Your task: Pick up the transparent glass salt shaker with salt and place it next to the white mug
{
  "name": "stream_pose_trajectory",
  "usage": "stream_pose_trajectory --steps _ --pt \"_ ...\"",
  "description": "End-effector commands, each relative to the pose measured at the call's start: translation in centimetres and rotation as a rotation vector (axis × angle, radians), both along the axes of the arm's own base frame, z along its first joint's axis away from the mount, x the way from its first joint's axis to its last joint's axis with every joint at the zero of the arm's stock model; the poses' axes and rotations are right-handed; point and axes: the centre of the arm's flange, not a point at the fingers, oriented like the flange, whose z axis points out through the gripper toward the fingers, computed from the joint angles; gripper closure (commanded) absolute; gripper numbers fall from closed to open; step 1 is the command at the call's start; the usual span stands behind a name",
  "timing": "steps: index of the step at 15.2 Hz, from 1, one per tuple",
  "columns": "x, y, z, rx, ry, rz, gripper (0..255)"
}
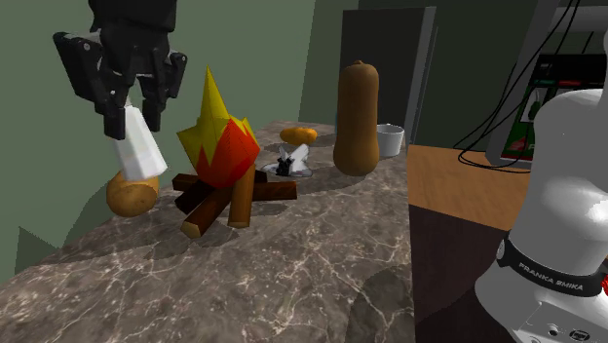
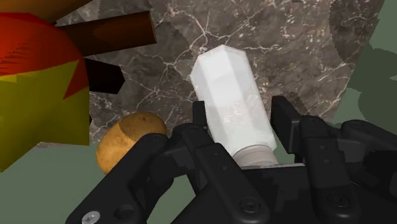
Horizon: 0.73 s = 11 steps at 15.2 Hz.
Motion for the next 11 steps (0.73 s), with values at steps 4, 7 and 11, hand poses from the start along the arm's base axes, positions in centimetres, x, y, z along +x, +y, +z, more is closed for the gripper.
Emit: stream_pose_trajectory --steps 4,7,11 --pt "-0.2 -5.3 0.3 0.0 0.0 0.0 255" --pt "-0.4 -9.3 0.4 0.0 0.0 0.0 255" --pt "-0.6 -14.6 0.4 0.0 0.0 0.0 255"
